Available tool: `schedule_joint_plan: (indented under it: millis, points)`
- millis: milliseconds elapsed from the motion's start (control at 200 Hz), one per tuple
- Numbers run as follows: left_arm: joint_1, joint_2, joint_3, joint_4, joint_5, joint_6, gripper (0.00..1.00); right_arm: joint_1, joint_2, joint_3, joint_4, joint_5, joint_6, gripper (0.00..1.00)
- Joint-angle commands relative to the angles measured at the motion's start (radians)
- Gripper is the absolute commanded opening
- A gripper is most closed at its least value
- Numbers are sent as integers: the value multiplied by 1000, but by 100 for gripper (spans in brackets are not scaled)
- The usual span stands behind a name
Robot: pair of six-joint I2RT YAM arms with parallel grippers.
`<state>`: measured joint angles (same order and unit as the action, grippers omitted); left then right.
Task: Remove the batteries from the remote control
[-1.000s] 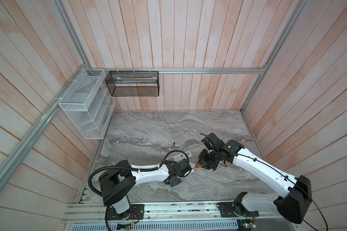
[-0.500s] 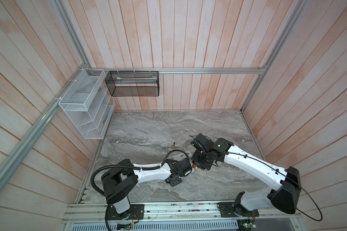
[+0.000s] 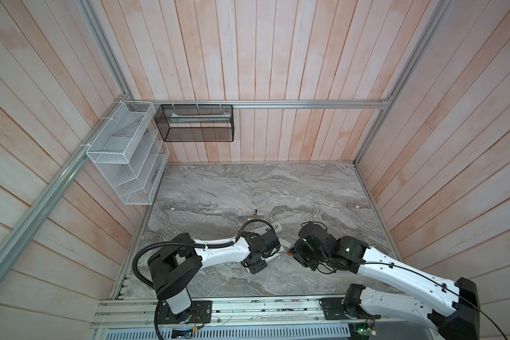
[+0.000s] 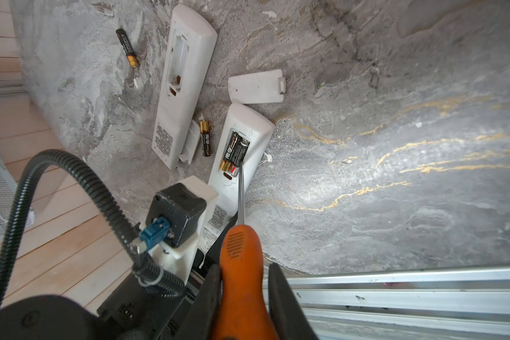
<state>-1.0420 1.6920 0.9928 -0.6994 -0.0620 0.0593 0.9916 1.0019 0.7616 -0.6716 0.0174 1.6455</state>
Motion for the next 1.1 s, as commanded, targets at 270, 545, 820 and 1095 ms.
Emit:
schedule_joint_plan:
  millis: [270,545,820,1095]
  points:
    - [17,-40,-13,58,165,55,8,115,26,-202,120,19,66,0]
    - [48,-33,-19,54,197,75,8,153,-56,-303,189,38,77,0]
    - [8,-33,-3,34,27,89,8,22,-10,-184,-26,-172,0,0]
    - [-34,-37,22,42,-46,76,8,-173,263,53,-122,-273,-324,0]
